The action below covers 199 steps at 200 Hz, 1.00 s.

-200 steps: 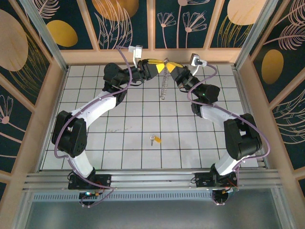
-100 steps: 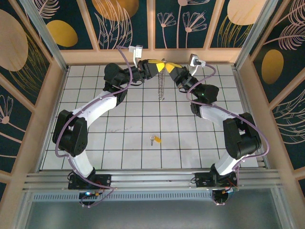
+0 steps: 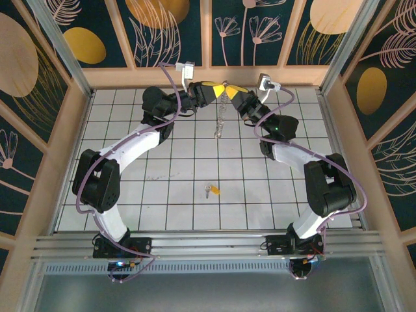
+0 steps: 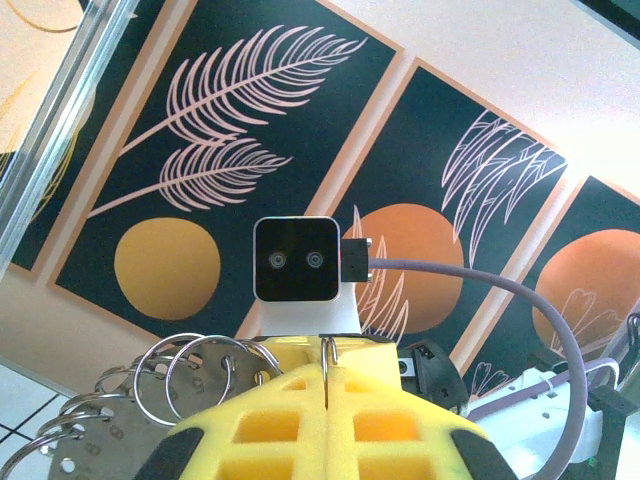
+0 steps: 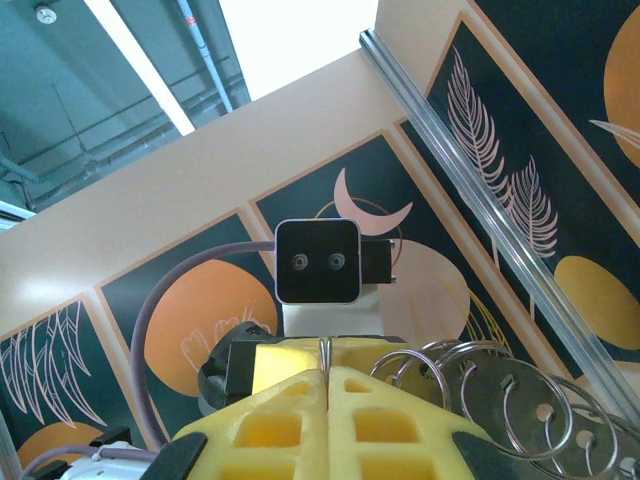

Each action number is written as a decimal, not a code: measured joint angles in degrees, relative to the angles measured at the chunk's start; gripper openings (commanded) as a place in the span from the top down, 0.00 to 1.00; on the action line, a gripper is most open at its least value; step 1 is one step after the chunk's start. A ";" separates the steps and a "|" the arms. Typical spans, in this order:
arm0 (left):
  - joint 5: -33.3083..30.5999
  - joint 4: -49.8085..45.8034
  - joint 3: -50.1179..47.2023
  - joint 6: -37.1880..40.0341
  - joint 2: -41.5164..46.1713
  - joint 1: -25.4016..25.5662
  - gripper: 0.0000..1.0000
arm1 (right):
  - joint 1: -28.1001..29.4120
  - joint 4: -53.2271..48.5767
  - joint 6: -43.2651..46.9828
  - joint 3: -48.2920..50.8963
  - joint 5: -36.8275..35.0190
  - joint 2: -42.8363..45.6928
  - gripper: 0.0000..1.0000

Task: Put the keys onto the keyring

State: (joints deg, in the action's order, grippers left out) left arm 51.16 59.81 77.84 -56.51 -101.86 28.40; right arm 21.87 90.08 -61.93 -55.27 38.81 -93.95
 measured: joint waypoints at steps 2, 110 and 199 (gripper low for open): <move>0.00 0.00 0.00 0.00 0.00 0.00 1.00 | 0.00 -0.02 0.00 0.00 0.00 0.00 1.00; -0.20 -6.62 0.00 6.19 -0.09 0.00 1.00 | -4.42 -4.87 0.09 0.31 1.84 1.44 0.55; 4.31 -33.64 7.78 27.45 -0.07 0.00 1.00 | -10.60 -31.10 13.60 1.79 9.55 14.34 0.51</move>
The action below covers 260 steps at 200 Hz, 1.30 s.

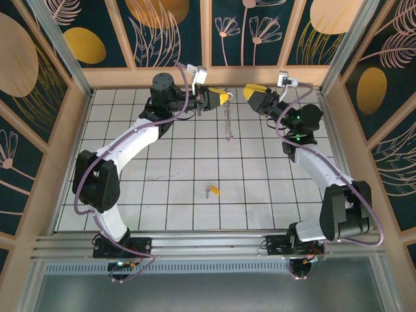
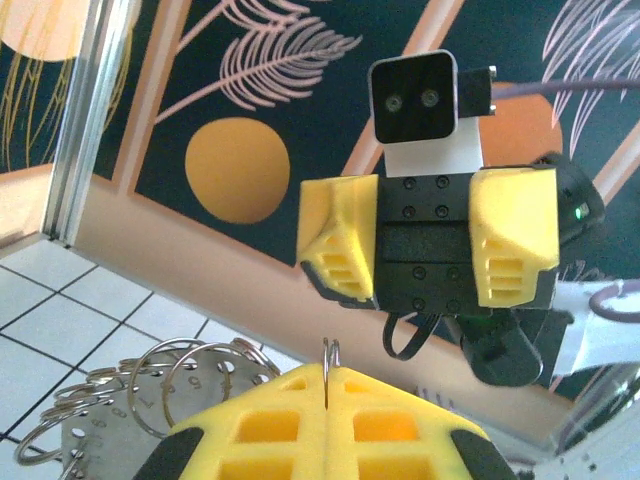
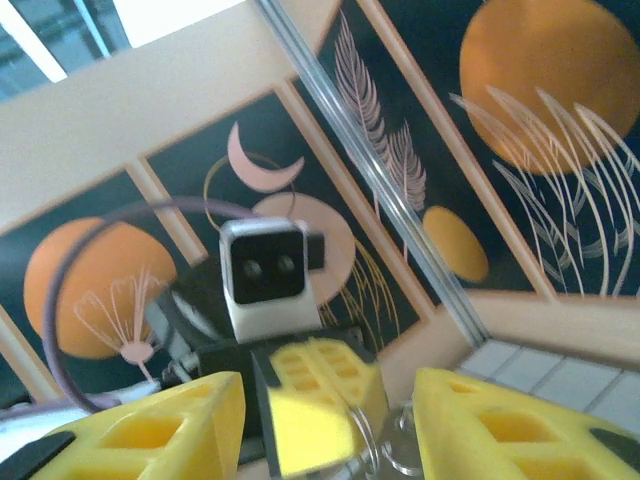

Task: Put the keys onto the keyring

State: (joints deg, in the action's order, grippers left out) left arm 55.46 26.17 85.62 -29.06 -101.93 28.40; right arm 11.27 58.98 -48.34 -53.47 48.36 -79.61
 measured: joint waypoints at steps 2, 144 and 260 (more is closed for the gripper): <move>0.07 -0.59 0.31 0.42 0.00 0.00 1.00 | -0.02 -0.61 0.28 0.00 0.22 0.09 0.51; 9.97 -26.49 10.08 21.35 -0.02 0.00 1.00 | 0.35 -13.22 10.51 0.31 10.71 4.83 0.57; 11.26 -26.47 10.08 21.57 -0.02 0.00 1.00 | 3.17 -13.44 10.58 -0.61 10.67 2.51 0.69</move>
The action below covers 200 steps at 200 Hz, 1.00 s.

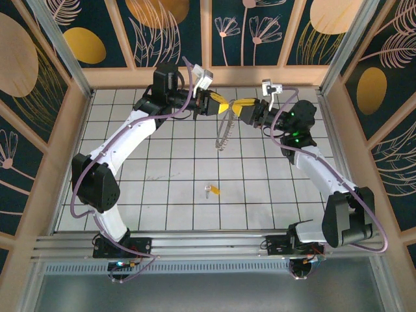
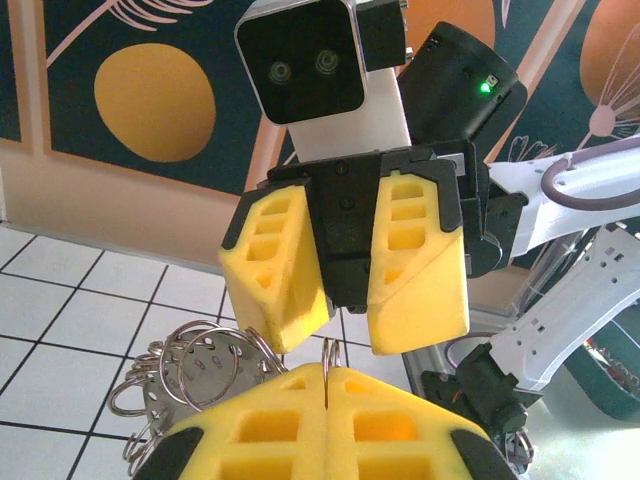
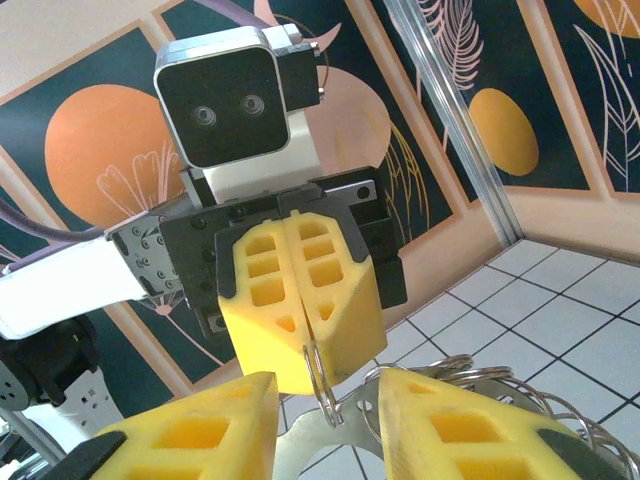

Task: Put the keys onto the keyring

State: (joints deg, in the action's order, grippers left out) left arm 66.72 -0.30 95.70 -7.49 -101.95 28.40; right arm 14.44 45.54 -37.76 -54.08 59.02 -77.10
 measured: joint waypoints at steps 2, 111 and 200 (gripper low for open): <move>0.02 0.00 0.00 0.00 0.00 0.00 1.00 | 0.07 0.00 0.00 0.00 -0.02 0.00 0.69; 0.24 0.02 0.00 -0.07 0.00 -0.13 1.00 | 1.22 -1.84 1.64 -0.31 -0.17 -0.70 1.00; -9.94 6.36 -6.10 -3.39 4.07 -0.11 0.50 | -1.27 4.15 0.74 2.38 -2.60 -0.68 1.00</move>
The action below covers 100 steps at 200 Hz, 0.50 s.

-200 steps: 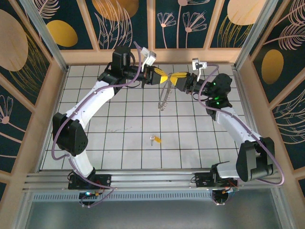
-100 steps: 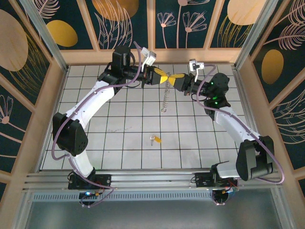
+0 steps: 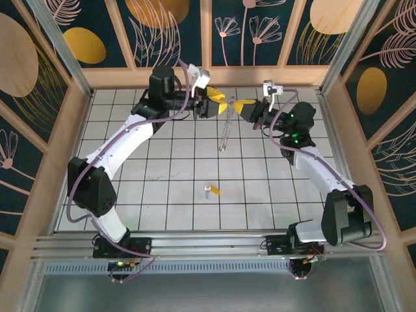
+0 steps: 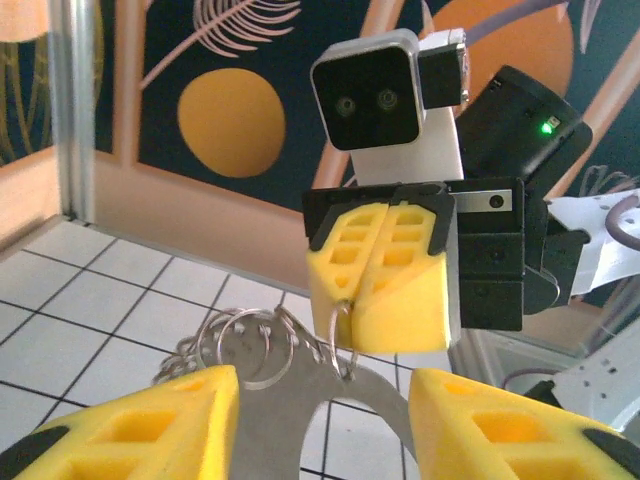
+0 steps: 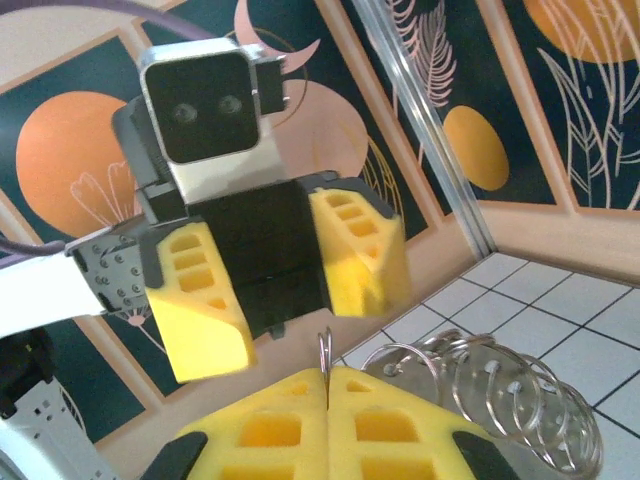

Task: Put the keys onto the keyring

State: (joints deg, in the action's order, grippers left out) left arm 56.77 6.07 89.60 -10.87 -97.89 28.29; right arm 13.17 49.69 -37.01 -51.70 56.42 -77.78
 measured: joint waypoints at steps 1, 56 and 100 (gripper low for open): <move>-0.17 0.11 -0.09 -0.07 0.11 0.00 0.49 | -0.13 0.44 -0.35 0.17 0.02 0.00 1.00; -7.39 9.05 -5.84 -6.23 4.94 0.00 0.46 | -1.51 12.44 -5.95 3.30 -1.92 0.39 1.00; -7.58 21.46 -11.37 -17.22 4.76 0.00 0.46 | -1.44 22.49 -10.34 3.78 -5.44 0.92 1.00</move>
State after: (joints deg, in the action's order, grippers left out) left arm 49.19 27.53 78.24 -28.10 -93.12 28.29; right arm 11.73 72.18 -47.35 -47.92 50.98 -76.86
